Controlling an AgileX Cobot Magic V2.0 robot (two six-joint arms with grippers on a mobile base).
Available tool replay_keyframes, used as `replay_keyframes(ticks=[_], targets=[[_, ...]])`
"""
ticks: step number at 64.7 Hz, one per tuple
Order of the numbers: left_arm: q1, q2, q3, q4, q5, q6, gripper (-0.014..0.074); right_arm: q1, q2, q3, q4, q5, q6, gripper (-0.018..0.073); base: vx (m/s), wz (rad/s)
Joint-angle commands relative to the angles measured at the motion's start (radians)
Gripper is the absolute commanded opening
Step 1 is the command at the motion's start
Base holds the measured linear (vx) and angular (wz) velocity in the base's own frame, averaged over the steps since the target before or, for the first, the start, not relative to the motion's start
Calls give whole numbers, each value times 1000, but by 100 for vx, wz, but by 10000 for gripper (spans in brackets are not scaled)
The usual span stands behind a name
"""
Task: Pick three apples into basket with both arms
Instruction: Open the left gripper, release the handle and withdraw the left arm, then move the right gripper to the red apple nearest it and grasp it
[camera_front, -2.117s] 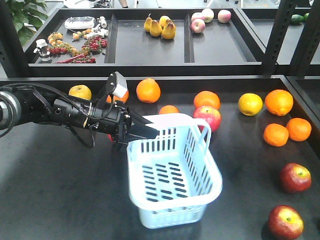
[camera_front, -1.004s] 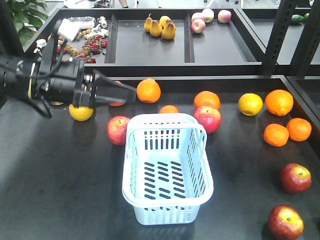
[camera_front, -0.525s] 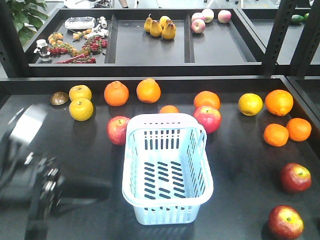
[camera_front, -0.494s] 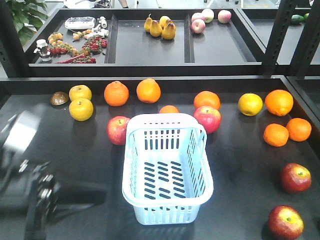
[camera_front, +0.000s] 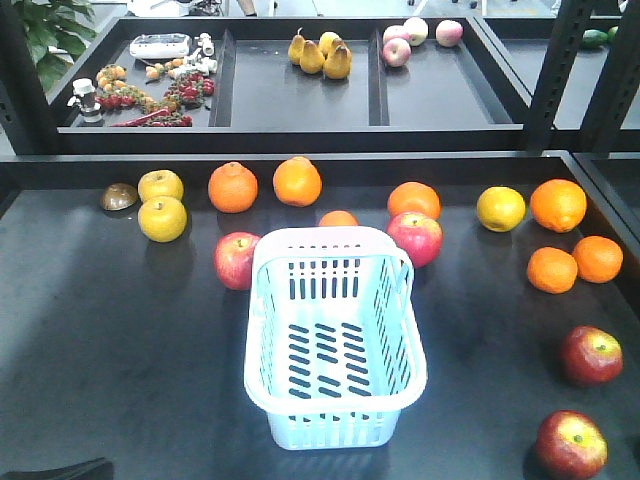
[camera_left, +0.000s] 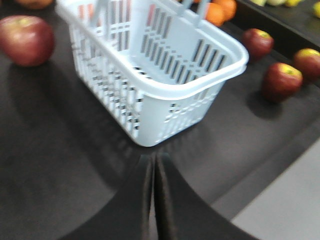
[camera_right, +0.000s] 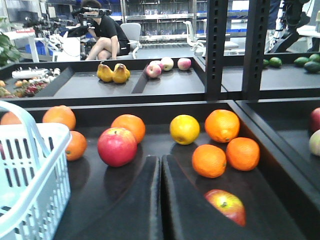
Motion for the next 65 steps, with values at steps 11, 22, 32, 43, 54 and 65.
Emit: replay_keyframes(ticks=[11,22,32,43,54,65], targets=[[1,0,19,-95,43,1,-8,-2,-3,12,271,-79,77,-8,0,0],[1,0,19,-97,46,1,-8,-2,-3,12,606,-71,131,-8,0,0],[1,0,19,-96,46,2,-8,-2,-3,-56,700,1,76,-6,0,0],[1,0,19,-96,46,2,-8,-2,83,-314,561,193,-132,-3,0,0],[1,0,19,-96,46,2,-8,-2,347,-606,242,424,-140,1,0,0],[1,0,19,-96,46,2,-8,-2,597,-781,-76,607,5,64,0,0]])
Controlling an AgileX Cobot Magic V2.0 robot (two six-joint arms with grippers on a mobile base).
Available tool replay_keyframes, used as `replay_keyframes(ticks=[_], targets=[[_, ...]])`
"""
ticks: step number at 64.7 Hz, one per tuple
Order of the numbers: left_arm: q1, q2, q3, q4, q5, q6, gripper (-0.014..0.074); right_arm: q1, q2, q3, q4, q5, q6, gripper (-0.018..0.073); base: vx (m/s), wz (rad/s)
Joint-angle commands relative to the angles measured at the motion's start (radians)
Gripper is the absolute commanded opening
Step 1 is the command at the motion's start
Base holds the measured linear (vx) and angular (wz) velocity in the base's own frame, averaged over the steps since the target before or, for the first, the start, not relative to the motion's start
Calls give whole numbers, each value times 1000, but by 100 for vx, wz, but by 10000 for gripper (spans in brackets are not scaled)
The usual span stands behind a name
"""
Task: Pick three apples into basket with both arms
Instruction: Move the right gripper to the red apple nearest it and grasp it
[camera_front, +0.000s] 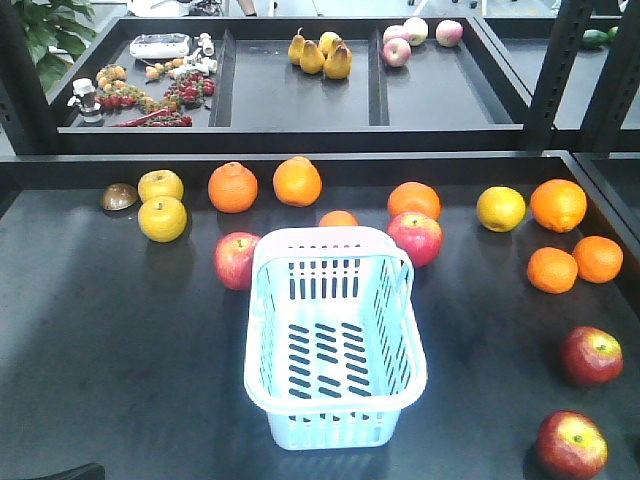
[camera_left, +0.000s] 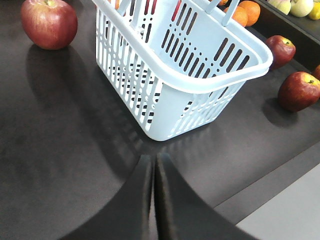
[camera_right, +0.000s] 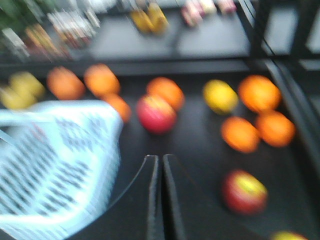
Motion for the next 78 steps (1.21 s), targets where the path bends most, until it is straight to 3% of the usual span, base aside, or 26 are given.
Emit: replay_keyframes(ticks=[1,7,17,25,32,42,78], targets=[[1,3,-25,-37,4,-1,-8,-2,135,-89,-184,24,85,76,0,0],[1,3,-25,-37,4,-1,-8,-2,252,-102,-288,42,110,206,0,0],[1,3,-25,-37,4,-1,-8,-2,404,-102,-374,21,108,562,0,0],[1,3,-25,-37,4,-1,-8,-2,500,-102,-368,45,132,732,0,0],[1,3,-25,-37,7,-1,-8,-2,609,-104,-311,147,151,724,0,0],[1,3,-25,-37,7,-1,-8,-2,794,-104,-249,168,148,692,0,0],[1,3,-25,-37,7,-1,-7,-2,1159,-256,-219,165,146,643,0,0]])
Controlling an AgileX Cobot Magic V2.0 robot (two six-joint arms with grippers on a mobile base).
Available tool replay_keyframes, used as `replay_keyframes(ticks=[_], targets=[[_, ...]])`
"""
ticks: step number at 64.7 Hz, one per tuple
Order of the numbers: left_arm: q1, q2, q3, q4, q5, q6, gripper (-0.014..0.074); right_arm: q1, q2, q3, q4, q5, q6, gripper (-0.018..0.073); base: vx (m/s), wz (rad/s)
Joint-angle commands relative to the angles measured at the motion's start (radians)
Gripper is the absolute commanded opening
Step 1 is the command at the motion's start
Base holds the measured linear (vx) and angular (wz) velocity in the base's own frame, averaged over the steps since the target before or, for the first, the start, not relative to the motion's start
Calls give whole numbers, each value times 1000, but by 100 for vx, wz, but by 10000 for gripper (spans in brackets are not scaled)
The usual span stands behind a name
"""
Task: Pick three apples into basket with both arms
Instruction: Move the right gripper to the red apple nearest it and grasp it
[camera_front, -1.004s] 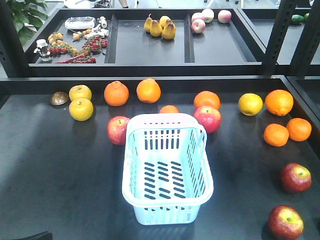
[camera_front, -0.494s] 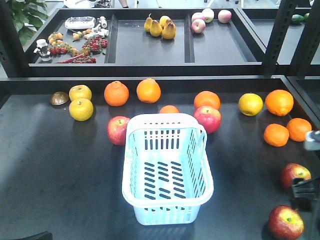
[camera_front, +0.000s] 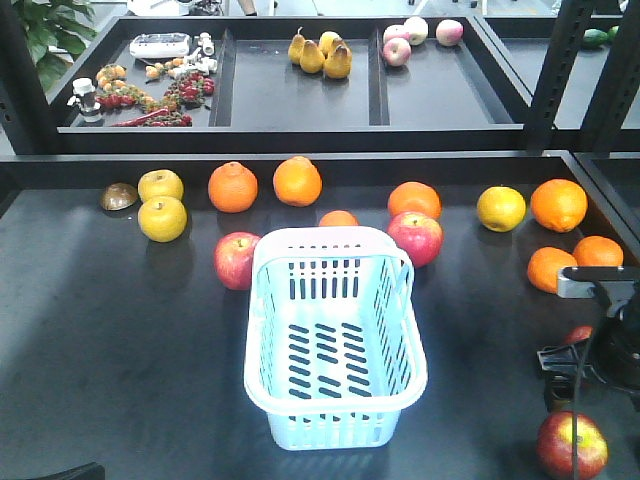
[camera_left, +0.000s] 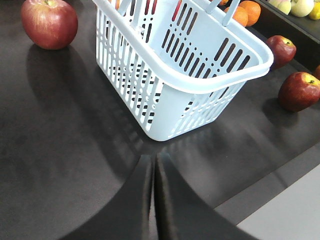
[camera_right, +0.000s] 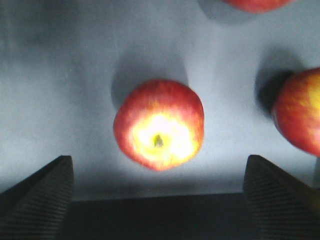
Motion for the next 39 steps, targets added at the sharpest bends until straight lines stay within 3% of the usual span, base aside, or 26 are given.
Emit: replay_keyframes(ticks=[1,39], targets=[[1,3,-25,-37,7,-1,-7,-2,16,-35,-4,-6,-3,642,0,0],[1,3,-25,-37,7,-1,-7,-2,240,-35,-4,-74,-2,614,0,0]])
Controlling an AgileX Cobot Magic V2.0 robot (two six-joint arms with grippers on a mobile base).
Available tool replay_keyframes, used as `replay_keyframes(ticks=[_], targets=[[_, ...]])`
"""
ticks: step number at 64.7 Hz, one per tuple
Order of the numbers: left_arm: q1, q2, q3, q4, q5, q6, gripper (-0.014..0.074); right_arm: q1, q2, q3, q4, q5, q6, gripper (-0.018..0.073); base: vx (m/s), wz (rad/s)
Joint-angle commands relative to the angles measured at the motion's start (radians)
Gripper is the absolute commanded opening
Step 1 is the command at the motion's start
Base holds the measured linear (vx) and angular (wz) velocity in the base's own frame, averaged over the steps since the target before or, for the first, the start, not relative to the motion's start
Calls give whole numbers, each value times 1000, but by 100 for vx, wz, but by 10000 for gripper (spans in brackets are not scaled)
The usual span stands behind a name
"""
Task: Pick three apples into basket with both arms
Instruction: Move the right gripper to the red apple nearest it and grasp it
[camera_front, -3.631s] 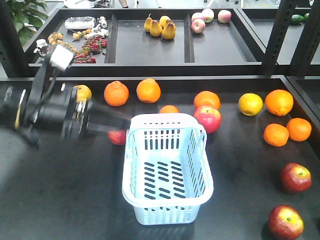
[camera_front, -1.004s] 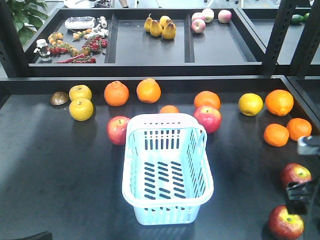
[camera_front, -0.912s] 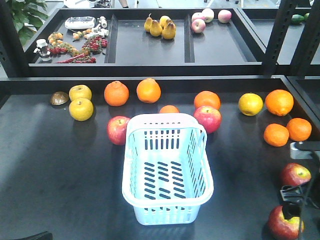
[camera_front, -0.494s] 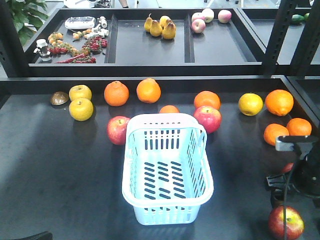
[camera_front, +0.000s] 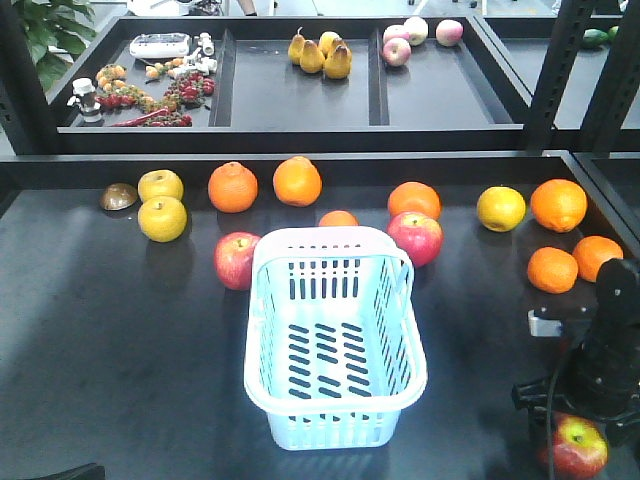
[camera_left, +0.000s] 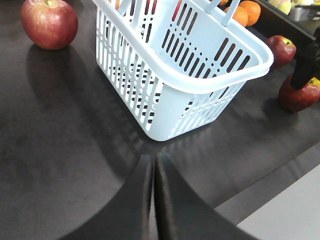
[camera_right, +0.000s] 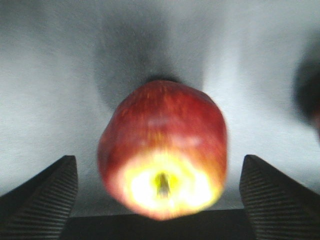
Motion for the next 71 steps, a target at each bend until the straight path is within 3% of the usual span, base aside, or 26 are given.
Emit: replay_keyframes(ticks=[1,19,26,44,52,63,71], targets=[[1,3,-25,-37,7,-1,-7,-2,-10,-23,-4,-11,-2,613,0,0],[1,3,-25,-37,7,-1,-7,-2,39,-22,-4,-30,-10,560,0,0],[1,3,-25,-37,7,-1,-7,-2,39,-22,-5,-30,-17,459,0,0],[1,3,-25,-37,7,-1,-7,-2,-66,-23,-3,-33,-59,97,0,0],[1,3,-25,-37,7,-1,-7,-2,-187,-23,11,-20,-61,11,0,0],[1,3,-25,-37,7,-1,-7,-2,-418,-23,151,3,-179,-8,0,0],[1,3,-25,-37,7,-1,-7,5,-566,-22,365,55,-340,-6,0,0]])
